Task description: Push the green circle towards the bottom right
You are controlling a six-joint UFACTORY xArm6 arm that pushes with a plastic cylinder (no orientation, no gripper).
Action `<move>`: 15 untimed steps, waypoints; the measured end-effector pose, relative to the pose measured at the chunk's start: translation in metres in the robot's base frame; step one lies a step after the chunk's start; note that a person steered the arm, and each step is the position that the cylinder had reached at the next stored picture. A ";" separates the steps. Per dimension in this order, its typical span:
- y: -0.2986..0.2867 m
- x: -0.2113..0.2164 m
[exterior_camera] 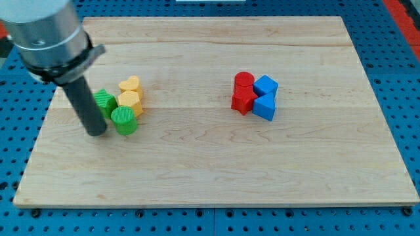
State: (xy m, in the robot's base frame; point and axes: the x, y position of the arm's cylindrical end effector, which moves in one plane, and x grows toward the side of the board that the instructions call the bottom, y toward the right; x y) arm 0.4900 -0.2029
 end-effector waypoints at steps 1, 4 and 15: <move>-0.001 -0.019; 0.121 0.008; 0.167 0.078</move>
State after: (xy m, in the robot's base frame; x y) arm 0.5679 -0.0358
